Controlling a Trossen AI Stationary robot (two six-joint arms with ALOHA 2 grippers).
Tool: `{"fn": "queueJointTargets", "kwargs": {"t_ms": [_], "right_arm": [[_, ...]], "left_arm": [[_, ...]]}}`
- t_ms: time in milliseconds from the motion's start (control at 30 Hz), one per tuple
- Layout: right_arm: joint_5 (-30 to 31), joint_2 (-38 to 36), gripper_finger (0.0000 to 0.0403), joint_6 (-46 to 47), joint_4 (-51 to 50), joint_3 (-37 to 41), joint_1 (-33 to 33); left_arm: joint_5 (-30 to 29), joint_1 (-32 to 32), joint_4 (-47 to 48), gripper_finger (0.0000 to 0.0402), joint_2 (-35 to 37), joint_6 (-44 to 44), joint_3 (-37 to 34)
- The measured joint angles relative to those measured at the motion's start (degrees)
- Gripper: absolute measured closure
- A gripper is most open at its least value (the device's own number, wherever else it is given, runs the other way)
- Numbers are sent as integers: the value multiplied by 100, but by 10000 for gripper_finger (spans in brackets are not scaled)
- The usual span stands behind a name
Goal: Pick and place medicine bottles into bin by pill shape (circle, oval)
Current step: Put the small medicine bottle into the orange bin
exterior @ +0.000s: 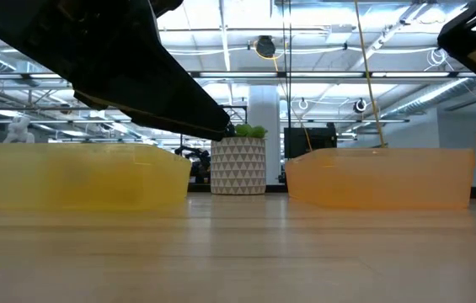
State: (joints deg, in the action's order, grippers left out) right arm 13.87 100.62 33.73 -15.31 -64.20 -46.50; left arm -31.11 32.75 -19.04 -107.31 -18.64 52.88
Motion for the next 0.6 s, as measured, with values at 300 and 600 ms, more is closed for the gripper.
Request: {"fn": "queueJointTargets", "kwargs": {"t_ms": [300, 600], "right_arm": [[257, 0, 259, -190, -2, 2, 6], [258, 0, 250, -194, -101, 4, 6]], "left_arm": [[-2, 0, -14, 121, 0, 1, 0], [-4, 0, -12, 121, 0, 2, 0]]}}
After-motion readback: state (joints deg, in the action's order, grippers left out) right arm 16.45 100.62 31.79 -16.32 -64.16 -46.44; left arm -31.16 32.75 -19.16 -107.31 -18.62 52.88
